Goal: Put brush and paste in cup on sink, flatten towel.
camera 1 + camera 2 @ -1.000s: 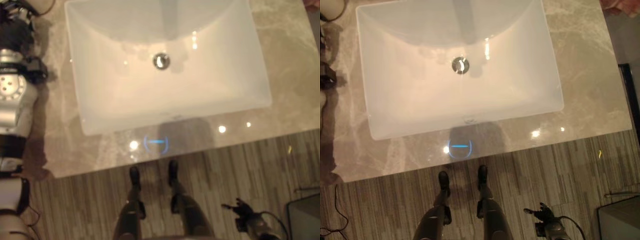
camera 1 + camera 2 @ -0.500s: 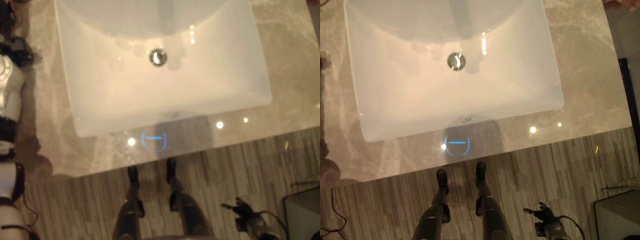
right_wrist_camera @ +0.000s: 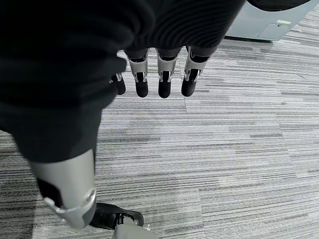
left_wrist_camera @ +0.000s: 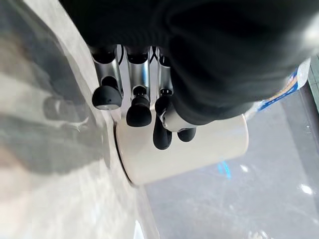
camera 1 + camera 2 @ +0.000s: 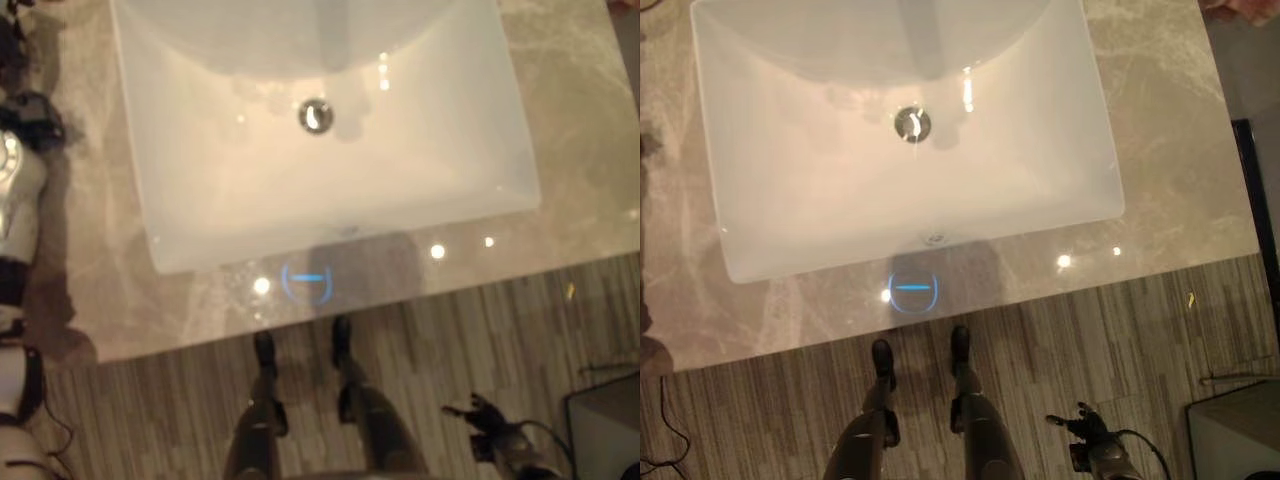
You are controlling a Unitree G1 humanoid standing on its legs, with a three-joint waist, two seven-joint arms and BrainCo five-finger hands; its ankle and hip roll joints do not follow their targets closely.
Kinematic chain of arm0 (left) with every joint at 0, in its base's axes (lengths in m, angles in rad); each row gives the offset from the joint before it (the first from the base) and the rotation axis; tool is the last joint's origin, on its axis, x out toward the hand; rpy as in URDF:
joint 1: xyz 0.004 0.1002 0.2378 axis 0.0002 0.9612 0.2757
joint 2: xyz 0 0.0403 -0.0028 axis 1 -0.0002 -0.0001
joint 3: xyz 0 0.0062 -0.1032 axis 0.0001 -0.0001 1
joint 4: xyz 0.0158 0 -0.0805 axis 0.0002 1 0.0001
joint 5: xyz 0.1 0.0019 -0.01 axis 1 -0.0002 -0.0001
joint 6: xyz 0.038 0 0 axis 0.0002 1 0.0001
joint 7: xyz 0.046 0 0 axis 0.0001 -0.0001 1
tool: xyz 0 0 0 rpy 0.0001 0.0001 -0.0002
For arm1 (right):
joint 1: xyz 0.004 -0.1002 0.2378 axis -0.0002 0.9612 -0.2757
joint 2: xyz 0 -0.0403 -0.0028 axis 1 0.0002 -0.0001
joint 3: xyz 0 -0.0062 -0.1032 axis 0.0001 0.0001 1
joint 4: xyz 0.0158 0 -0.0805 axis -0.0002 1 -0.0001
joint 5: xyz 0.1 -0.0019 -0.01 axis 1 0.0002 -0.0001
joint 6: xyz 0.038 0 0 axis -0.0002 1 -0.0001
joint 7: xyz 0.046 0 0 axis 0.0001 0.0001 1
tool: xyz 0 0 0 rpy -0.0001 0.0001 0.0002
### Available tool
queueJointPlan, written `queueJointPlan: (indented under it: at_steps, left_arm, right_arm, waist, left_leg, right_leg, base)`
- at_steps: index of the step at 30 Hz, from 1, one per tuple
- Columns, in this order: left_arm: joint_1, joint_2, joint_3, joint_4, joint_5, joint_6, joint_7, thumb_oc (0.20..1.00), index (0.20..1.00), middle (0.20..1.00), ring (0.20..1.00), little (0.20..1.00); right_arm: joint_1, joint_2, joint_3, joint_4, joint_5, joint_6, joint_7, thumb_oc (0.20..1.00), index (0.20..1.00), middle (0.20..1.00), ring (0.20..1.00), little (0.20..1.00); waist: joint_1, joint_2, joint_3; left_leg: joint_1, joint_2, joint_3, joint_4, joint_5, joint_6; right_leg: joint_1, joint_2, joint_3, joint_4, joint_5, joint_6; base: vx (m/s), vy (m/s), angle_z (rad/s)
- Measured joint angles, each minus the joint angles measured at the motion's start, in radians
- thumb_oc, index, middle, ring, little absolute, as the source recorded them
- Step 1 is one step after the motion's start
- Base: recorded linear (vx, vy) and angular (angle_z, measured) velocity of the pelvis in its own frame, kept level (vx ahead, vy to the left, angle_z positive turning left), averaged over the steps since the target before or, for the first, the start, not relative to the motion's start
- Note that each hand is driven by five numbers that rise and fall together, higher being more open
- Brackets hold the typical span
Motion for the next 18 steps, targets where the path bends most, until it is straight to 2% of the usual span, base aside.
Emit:
queueJointPlan:
  at_steps: [10, 14, 18]
  left_arm:
    - [-0.051, 0.023, -0.015, 0.113, 0.0, 0.0, 0.005, 0.2, 0.2, 0.2, 0.2, 0.2]
    - [-0.147, 0.028, -0.084, 0.19, 0.0, 0.003, 0.018, 0.2, 0.2, 0.2, 0.2, 0.2]
    - [-0.244, 0.059, -0.128, 0.239, 0.0, 0.003, 0.021, 0.2, 0.2, 0.2, 0.2, 0.2]
  right_arm:
    - [0.001, -0.007, 0.001, 0.001, -0.001, -0.001, 0.001, 1.0, 1.0, 1.0, 1.0, 1.0]
    - [0.002, -0.018, 0.013, 0.001, 0.0, -0.007, 0.013, 1.0, 1.0, 1.0, 1.0, 1.0]
    - [0.005, -0.019, 0.012, 0.002, 0.0, -0.007, 0.021, 1.0, 1.0, 1.0, 1.0, 1.0]
  waist:
    - [-0.004, 0.0, 0.0]
    - [-0.009, -0.003, 0.001]
    - [-0.015, -0.019, 0.002]
  left_leg:
    - [-0.001, 0.0, -0.001, 0.0, 0.0, 0.0]
    - [-0.008, 0.0, -0.001, 0.0, 0.0, 0.0]
    - [-0.028, 0.003, 0.005, 0.0, 0.0, 0.0]
  right_leg:
    - [0.0, 0.0, -0.003, 0.0, 0.0, 0.0]
    - [-0.007, 0.001, 0.001, 0.0, 0.0, 0.0]
    - [-0.033, 0.004, 0.006, 0.0, 0.002, 0.002]
  base:
    - [0.0, 0.0, 0.0]
    - [0.01, 0.003, -0.01]
    - [0.02, 0.01, -0.05]
